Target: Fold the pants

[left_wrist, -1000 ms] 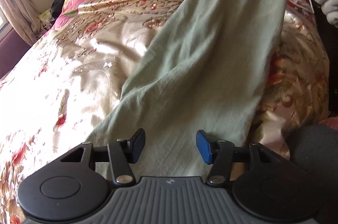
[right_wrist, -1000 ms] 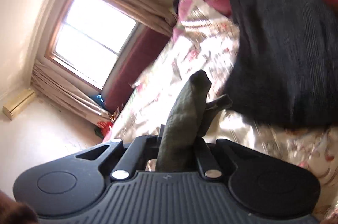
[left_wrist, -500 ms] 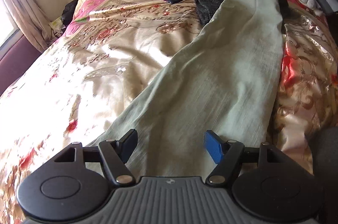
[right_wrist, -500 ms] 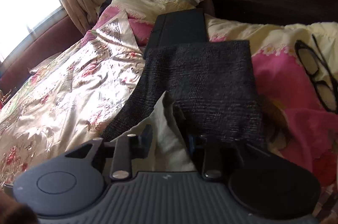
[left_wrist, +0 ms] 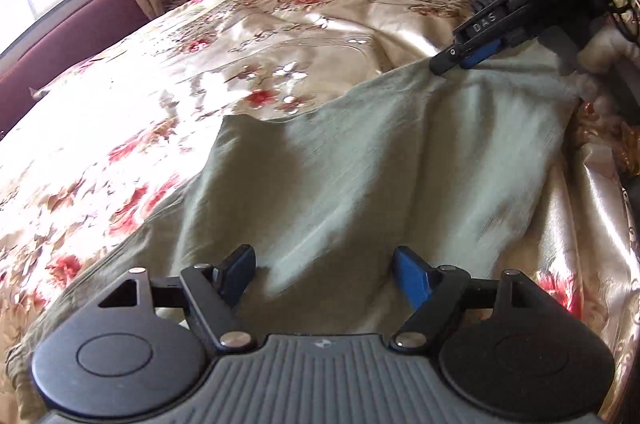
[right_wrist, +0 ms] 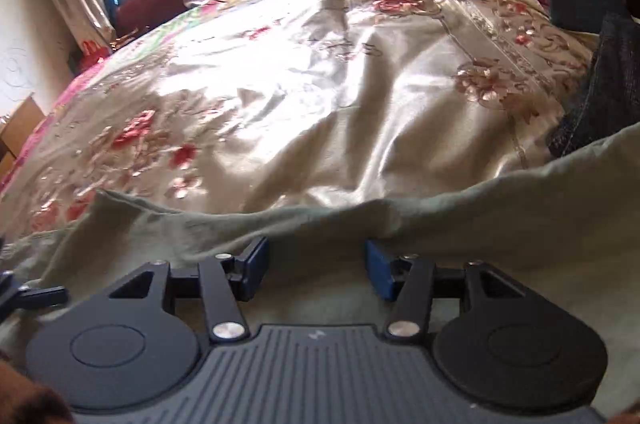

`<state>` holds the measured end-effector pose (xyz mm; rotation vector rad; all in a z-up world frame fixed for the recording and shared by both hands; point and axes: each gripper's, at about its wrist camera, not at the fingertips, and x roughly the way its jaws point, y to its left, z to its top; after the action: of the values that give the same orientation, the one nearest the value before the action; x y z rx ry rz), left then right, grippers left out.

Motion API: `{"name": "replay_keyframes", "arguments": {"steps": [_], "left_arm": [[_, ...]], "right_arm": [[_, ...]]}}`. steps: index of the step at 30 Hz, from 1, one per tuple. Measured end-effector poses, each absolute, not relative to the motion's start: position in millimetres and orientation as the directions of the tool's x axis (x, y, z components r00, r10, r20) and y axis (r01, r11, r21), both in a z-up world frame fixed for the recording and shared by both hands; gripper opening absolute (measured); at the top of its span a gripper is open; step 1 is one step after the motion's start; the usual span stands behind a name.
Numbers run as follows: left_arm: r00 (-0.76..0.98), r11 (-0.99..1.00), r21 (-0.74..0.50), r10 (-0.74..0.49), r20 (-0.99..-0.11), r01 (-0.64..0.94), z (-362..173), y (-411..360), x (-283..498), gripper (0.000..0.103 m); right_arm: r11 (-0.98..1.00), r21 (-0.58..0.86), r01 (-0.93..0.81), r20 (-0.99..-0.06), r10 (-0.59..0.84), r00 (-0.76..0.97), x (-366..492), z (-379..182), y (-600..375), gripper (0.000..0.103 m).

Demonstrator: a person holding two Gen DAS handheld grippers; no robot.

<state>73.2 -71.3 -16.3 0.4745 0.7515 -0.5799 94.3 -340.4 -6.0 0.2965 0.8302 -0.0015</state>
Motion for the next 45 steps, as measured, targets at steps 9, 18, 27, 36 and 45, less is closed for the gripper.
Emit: {"name": "replay_keyframes", "arguments": {"steps": [9, 18, 27, 36, 45], "left_arm": [[0.629, 0.8, 0.091, -0.39, -0.672, 0.593, 0, -53, 104, 0.089], [0.66, 0.853, 0.206, -0.196, -0.725, 0.479, -24, -81, 179, 0.09], [0.681, 0.794, 0.268, -0.233, -0.694, 0.545, -13, -95, 123, 0.089], [0.626, 0.699, 0.297, -0.272, -0.731, 0.651, -13, -145, 97, 0.089], [0.604, 0.692, 0.305, -0.236, -0.761, 0.654, -12, -144, 93, 0.089]], "right_arm": [[0.955, 0.296, -0.007, -0.702, 0.223, 0.676, 50, 36, -308, 0.06], [0.959, 0.281, 0.024, -0.809, 0.223, 0.544, 13, 6, -307, 0.066], [0.737, 0.358, 0.573, -0.653, -0.241, 0.718, -70, 30, -461, 0.067], [0.697, 0.473, 0.539, -0.595, -0.199, 0.779, -41, -5, -505, 0.071], [0.682, 0.521, 0.513, -0.559, -0.181, 0.809, -38, -13, -494, 0.061]]}}
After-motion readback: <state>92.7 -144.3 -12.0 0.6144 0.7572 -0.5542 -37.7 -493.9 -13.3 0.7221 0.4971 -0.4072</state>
